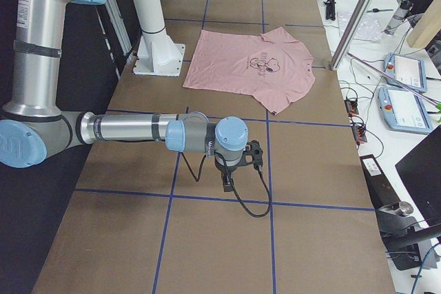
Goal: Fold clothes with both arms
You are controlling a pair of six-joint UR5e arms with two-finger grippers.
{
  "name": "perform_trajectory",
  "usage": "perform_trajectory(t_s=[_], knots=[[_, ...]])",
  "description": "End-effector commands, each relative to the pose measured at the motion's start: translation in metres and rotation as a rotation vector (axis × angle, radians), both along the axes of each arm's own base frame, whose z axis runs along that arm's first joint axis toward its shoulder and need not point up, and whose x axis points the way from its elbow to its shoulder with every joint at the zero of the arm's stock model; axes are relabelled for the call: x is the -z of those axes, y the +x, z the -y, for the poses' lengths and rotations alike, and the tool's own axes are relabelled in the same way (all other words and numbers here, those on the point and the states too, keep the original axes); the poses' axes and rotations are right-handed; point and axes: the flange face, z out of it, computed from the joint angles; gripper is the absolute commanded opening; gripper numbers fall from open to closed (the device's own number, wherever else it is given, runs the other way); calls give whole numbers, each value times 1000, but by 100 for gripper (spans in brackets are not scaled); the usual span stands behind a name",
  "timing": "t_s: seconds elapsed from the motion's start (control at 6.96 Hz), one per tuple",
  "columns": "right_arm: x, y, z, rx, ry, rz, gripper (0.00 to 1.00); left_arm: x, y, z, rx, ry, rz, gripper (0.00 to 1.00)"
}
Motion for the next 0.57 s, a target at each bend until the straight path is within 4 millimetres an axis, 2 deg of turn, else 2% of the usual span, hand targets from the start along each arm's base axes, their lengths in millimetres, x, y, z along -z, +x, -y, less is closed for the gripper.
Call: perform_trajectory(t_s=[0.0,0.14,0.29,0.43], knots=[[18,-42,14,33,85,10,100,9,0,0,-1,19,-3,100],[34,-73,25,67,176,14,100,10,0,0,-1,20,-4,100],[55,-97,40,40,155,20,100,10,0,0,-2,23,-4,100],[95,-140,66,14,119,48,100,11,1,2,-4,26,-9,100]])
